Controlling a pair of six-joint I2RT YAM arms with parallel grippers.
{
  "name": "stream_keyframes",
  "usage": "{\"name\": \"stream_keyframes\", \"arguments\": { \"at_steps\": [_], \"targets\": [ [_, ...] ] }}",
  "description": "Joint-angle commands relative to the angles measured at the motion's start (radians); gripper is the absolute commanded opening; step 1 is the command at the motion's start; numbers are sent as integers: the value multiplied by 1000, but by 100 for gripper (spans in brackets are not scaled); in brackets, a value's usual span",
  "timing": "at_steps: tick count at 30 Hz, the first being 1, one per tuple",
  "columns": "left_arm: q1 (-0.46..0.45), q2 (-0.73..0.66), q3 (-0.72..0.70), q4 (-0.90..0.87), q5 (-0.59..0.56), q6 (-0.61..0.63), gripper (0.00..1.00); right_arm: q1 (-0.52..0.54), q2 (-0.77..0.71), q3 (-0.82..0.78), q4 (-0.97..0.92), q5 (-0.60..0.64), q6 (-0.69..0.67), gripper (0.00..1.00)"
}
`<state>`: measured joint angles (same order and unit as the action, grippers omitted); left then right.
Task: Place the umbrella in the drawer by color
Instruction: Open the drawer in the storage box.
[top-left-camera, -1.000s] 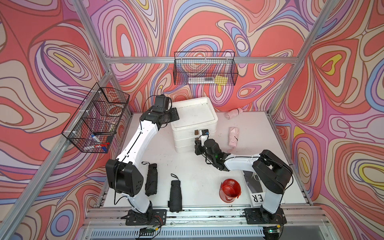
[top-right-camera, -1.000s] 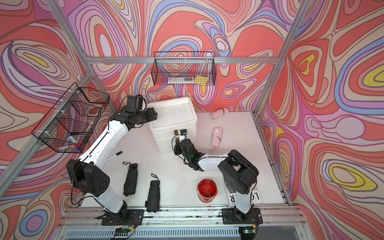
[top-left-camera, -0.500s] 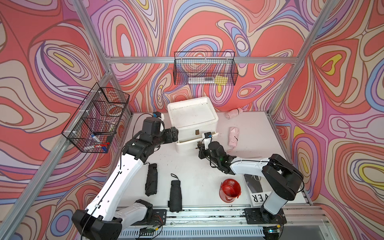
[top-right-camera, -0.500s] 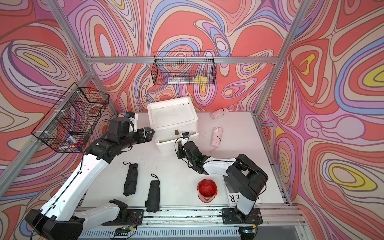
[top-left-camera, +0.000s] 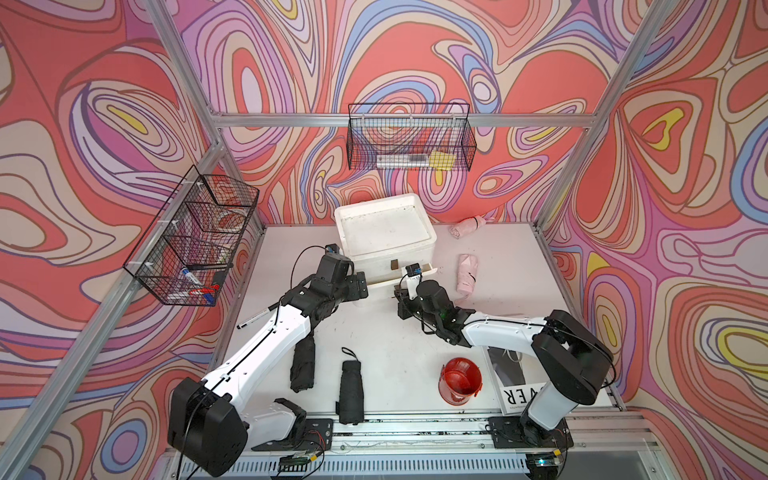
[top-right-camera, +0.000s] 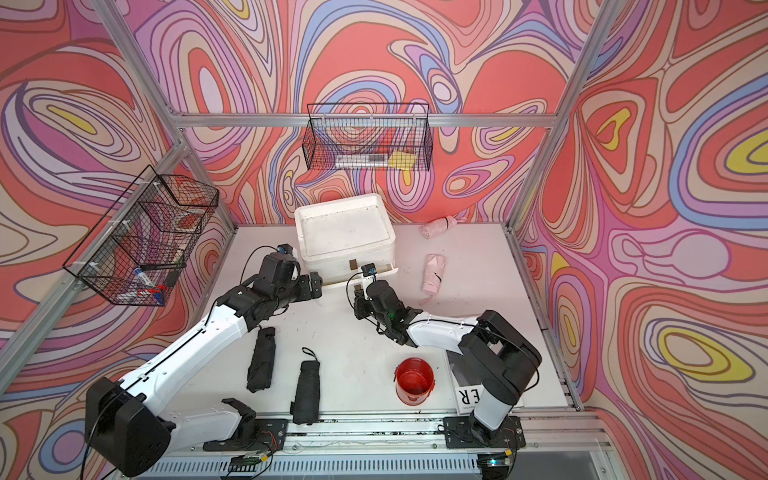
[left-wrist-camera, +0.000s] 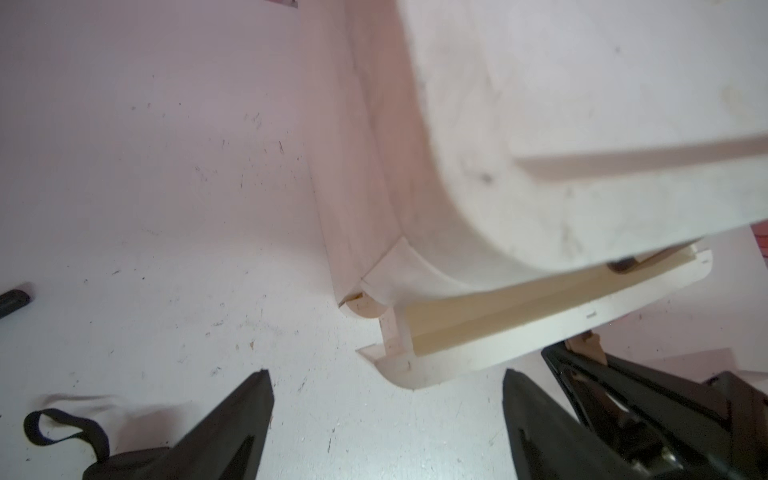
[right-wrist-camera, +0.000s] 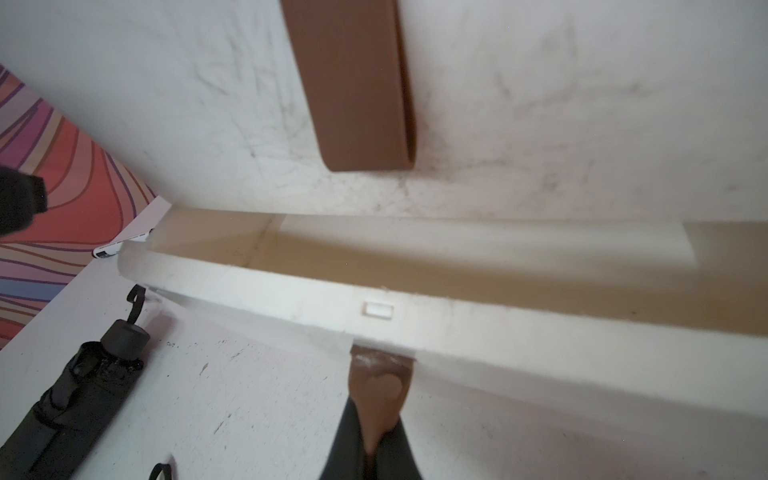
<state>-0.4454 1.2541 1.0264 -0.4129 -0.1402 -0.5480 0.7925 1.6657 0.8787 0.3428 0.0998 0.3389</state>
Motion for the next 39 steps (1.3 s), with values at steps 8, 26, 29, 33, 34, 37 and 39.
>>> {"name": "stream_keyframes", "arguments": {
  "at_steps": [8,26,29,33,34,37,39],
  "targets": [
    [-1,125,7,143,-87,-3,92,49,-190,-64,-113,-26,30,0],
    [-2,118,-20,233,-47,5,92,164,-351,-192,-219,-2,85,0],
    [-1,109,-23,230,-50,10,92,163,-350,-204,-219,17,55,0],
    [-3,96,-6,203,-27,8,92,163,-332,-188,-259,10,39,26],
    [-3,88,-1,192,-23,5,92,163,-327,-179,-278,5,35,33],
    [-2,56,15,156,-19,-8,93,162,-321,-148,-333,-18,4,50],
    [-2,29,29,75,-40,-27,93,163,-332,-114,-397,-34,-28,53]
  ]
}}
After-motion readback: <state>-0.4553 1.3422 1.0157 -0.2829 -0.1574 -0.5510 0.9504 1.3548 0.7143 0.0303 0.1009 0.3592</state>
